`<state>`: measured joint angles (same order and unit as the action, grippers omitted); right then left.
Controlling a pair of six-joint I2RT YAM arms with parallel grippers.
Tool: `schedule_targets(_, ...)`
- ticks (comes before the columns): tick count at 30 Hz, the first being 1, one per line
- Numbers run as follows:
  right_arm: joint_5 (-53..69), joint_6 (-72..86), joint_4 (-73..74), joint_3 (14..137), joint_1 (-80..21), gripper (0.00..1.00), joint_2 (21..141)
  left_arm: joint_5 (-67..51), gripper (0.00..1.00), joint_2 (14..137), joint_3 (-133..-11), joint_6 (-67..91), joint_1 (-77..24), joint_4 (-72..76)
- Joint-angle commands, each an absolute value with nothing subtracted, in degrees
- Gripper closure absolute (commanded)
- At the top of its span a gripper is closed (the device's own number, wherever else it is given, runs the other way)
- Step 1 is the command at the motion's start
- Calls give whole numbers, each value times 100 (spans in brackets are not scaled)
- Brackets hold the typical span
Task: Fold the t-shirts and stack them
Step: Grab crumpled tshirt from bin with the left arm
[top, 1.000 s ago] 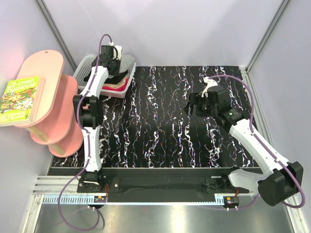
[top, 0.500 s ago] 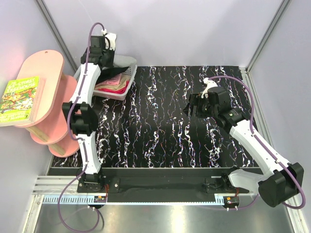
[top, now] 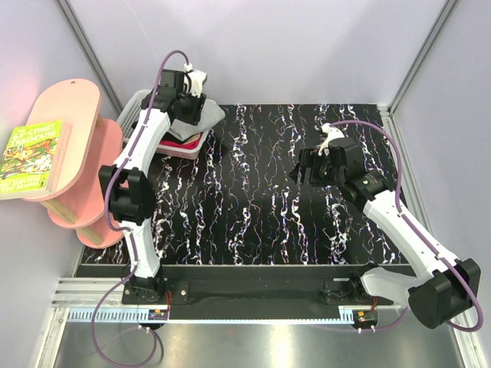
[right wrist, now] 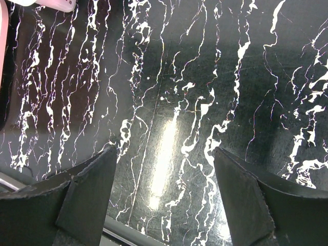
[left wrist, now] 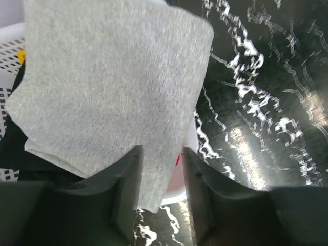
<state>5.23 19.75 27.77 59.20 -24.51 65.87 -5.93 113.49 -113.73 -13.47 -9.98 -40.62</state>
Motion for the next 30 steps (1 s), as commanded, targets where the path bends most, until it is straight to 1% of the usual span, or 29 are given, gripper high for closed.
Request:
schedule_targets(1, 484, 2013, 2689, 5915, -2505, 16, 6407, -589, 42, 11522, -11566, -1397, -940, -3964)
schedule_targets(5, 518, 2004, 2690, 5924, -2505, 16, 6434, -203, 39, 11829, -11663, -1450, -940, -3946)
schedule_targets(10, 484, 1986, 2725, 5968, -2514, 16, 6442, -114, 39, 12102, -11707, -1494, -949, -4016)
schedule_targets(11, 475, 1995, 2725, 5976, -2505, 16, 6434, -27, 40, 12146, -11707, -1546, -958, -4008)
schedule_targets(14, 457, 1969, 2742, 6012, -2505, 16, 6434, 245, 48, 12339, -11716, -1634, -993, -4060)
schedule_targets(15, 466, 1960, 2760, 6020, -2496, 16, 6442, 272, 61, 12436, -11716, -1643, -1002, -4078)
schedule_targets(17, 475, 1960, 2768, 6029, -2505, 16, 6451, 377, 93, 12515, -11829, -1618, -1011, -4113)
schedule_targets(18, 475, 1969, 2769, 6047, -2505, 16, 6442, 404, 100, 12577, -11900, -1582, -1011, -4148)
schedule_targets(22, 449, 1969, 2769, 6064, -2505, 17, 6390, 168, 100, 12419, -12549, -1477, -1037, -4446)
schedule_targets(23, 440, 1951, 2777, 6064, -2505, 17, 6364, 36, 100, 12280, -13125, -1355, -1063, -4569)
schedule_targets(25, 378, 1942, 2777, 6064, -2505, 17, 6354, -271, 100, 12069, -13734, -1283, -1229, -4860)
schedule_targets(27, 308, 1942, 2760, 6047, -2505, 17, 6337, -404, 100, 11551, -14332, -1301, -1440, -4861)
schedule_targets(28, 299, 1942, 2760, 6038, -2496, 17, 6320, -448, 100, 11349, -14439, -1344, -1711, -4834)
schedule_targets(29, 273, 1960, 2760, 6021, -2505, 17, 6285, -657, 100, 10886, -14458, -1458, -1853, -4817)
schedule_targets(30, 212, 1969, 2760, 6003, -2505, 17, 6258, -824, 100, 10637, -14240, -1511, -1994, -4773)
